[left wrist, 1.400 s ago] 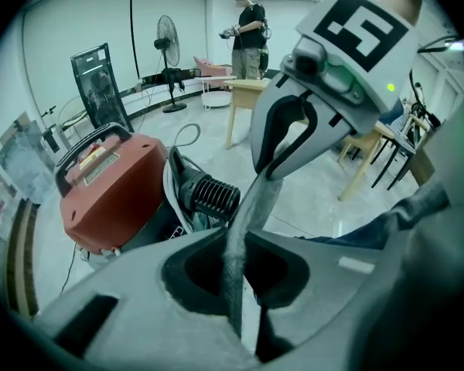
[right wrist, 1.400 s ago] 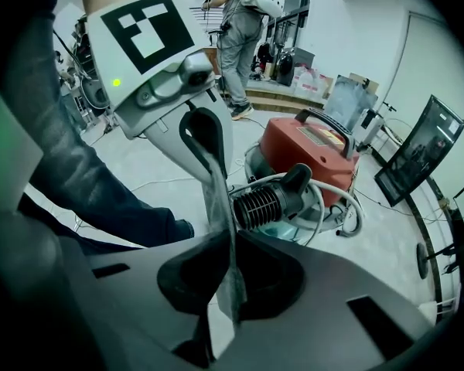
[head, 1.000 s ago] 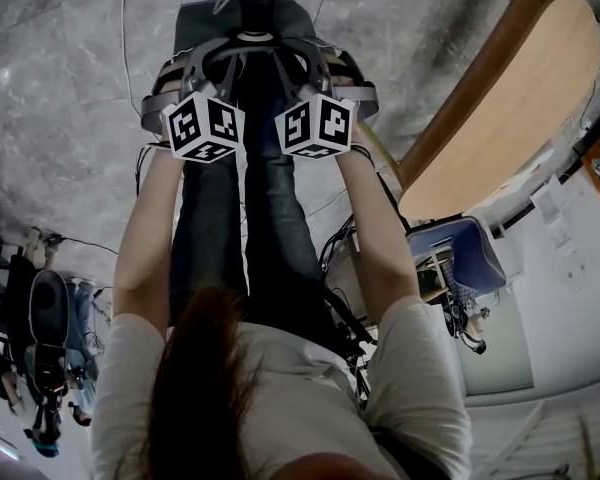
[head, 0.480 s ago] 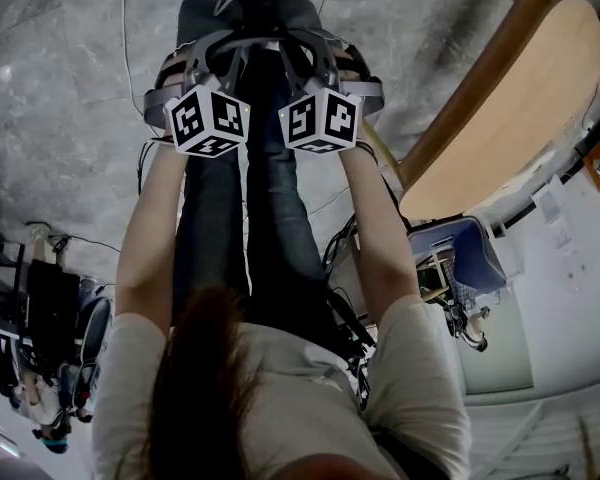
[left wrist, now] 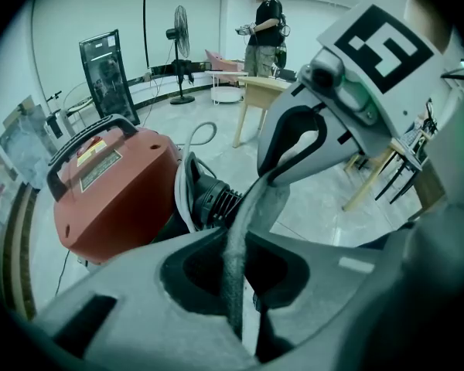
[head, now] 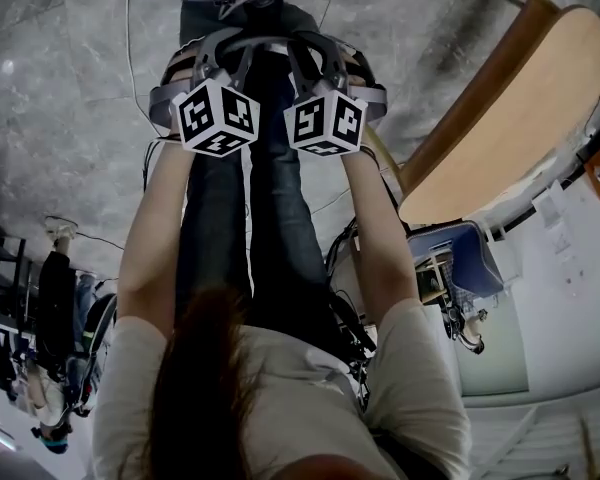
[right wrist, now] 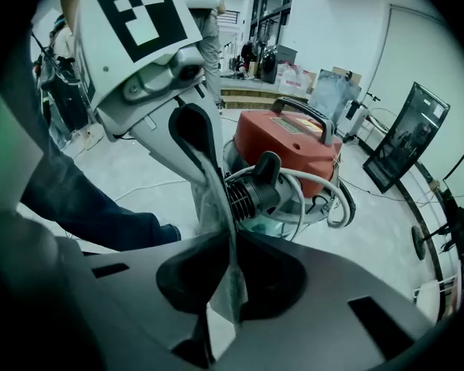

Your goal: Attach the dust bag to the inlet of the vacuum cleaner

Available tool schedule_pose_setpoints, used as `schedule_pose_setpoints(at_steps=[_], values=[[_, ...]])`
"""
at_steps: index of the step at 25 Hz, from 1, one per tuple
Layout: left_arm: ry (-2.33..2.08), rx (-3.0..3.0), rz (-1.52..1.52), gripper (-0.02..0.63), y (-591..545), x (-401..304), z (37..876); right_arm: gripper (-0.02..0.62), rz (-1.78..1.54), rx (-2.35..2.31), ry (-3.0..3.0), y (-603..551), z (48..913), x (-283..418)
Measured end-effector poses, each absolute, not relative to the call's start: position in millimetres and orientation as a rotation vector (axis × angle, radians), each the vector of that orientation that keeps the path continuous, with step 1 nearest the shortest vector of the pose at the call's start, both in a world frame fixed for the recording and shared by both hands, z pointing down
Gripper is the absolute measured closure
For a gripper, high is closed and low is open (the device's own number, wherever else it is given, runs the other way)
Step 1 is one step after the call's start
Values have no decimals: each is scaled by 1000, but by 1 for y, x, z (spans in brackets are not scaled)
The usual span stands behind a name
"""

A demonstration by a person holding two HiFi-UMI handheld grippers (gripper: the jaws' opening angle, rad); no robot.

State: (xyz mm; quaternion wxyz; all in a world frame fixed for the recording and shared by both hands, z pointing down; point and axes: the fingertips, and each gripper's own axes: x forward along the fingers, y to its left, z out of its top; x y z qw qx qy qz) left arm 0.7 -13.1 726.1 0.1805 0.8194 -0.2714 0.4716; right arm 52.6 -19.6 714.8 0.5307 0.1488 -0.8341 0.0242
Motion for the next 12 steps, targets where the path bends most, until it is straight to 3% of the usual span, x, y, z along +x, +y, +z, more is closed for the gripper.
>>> schedule_pose_setpoints(at_steps=[12], values=[[-972, 2104, 1098, 565, -12, -13, 735, 543, 66, 490, -1948, -44, 717, 35]])
